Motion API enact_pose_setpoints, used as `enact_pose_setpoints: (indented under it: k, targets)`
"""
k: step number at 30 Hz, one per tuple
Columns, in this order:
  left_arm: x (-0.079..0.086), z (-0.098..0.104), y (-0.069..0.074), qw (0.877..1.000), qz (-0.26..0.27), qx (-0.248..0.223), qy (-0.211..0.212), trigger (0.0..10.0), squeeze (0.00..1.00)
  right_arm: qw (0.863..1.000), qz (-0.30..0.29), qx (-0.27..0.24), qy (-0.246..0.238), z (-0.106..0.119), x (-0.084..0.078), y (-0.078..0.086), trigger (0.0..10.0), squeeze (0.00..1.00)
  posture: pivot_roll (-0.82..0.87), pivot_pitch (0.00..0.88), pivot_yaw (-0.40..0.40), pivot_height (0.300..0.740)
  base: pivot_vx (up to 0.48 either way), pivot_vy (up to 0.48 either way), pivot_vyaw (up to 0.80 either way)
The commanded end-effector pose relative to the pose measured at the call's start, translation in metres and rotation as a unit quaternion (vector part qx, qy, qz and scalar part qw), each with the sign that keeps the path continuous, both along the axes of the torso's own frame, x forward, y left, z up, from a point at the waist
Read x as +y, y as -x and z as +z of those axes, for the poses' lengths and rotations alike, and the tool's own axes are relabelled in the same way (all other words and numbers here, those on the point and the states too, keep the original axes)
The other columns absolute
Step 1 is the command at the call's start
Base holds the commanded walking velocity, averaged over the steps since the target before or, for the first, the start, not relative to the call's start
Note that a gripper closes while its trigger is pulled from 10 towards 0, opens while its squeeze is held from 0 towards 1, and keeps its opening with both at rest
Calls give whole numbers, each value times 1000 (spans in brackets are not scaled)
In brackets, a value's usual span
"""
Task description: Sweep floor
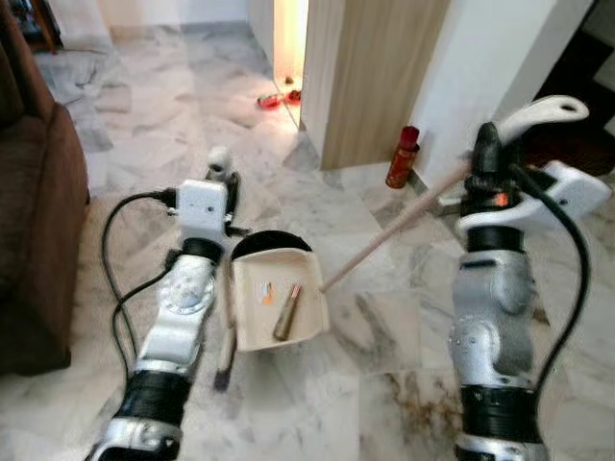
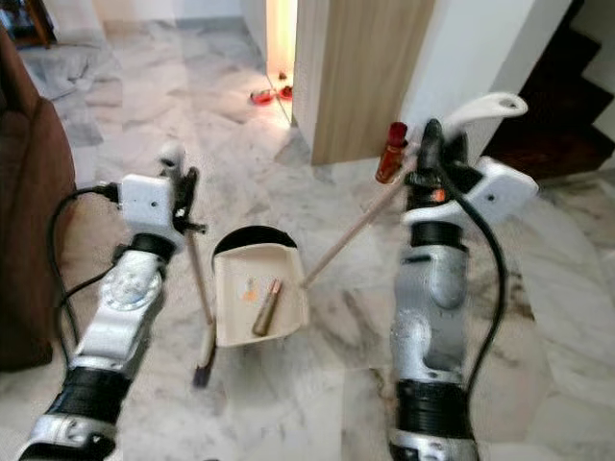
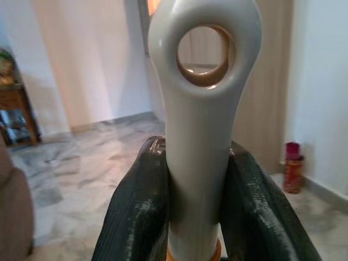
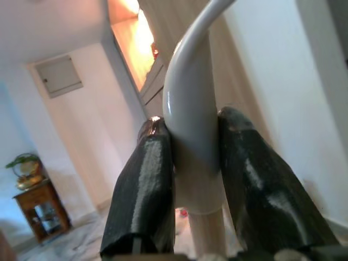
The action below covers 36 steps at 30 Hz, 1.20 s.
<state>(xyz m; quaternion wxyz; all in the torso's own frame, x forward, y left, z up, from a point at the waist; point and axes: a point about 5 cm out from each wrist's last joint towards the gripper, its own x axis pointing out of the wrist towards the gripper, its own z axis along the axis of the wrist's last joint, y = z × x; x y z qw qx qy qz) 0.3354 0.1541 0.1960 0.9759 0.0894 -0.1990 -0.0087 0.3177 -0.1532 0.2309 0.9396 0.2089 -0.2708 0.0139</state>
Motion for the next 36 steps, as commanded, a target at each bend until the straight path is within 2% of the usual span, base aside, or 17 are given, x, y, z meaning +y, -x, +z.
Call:
enact_pose_setpoints:
  k: [1,31,36]
  targets:
    - [-8,15,2,999,-12,-36,-4,10000,0,999,1,-36,-21,14,-3,5,10000,0,124,72,-26,740,398,0,0]
    - [7,20,2,999,21,-43,-15,10000,0,998,26,-47,-20,20,5,7,10000,0,130,92,-29,740,373,0,0]
    - [11,18,3,999,27,-43,-17,10000,0,998,25,-52,-12,23,6,8,10000,0,128,96,-31,740,128,0,0]
